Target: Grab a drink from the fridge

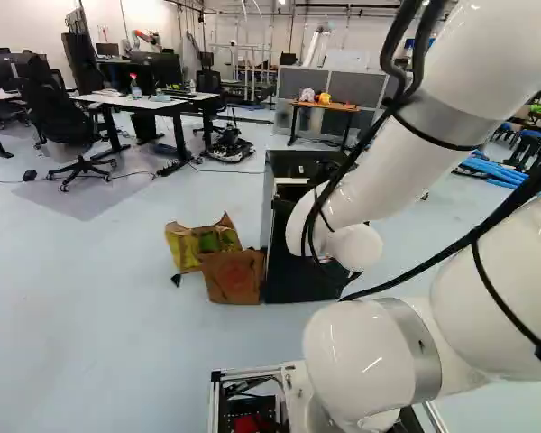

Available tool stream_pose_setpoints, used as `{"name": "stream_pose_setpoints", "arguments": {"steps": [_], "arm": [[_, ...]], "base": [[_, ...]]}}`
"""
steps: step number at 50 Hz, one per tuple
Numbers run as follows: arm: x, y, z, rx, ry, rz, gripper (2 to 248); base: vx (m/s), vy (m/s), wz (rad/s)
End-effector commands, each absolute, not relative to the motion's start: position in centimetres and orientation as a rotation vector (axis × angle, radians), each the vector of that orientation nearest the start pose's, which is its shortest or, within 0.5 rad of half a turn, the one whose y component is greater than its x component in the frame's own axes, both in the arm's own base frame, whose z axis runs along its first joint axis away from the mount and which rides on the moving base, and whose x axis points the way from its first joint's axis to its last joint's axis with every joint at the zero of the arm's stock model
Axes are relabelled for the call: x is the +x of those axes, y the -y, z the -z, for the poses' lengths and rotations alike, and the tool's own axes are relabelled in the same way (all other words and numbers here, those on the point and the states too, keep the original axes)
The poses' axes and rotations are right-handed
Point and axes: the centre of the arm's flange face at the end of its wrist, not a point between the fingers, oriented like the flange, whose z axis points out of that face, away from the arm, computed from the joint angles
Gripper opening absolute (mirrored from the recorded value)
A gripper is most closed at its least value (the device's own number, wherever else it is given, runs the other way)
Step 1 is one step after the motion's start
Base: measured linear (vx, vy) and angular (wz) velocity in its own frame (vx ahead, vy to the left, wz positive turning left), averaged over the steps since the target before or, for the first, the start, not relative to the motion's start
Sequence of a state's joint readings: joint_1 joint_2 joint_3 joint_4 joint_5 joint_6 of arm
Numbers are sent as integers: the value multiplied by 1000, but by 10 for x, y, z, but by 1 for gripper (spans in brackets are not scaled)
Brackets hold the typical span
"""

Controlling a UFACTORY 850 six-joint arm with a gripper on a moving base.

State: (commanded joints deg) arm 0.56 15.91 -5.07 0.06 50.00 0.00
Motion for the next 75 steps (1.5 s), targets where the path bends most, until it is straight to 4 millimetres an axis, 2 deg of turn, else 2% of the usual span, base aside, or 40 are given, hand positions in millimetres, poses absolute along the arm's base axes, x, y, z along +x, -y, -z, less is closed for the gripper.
{"name": "stream_pose_setpoints", "arguments": {"steps": [16, 51, 75], "arm": [[271, -14, -366, -2540, -20, 1809, 247], [266, -30, -370, -2472, -361, 1883, 247], [259, -49, -369, -2396, -347, 1961, 247]], "base": [[0, 0, 0], [0, 0, 0], [0, 0, 0]]}}
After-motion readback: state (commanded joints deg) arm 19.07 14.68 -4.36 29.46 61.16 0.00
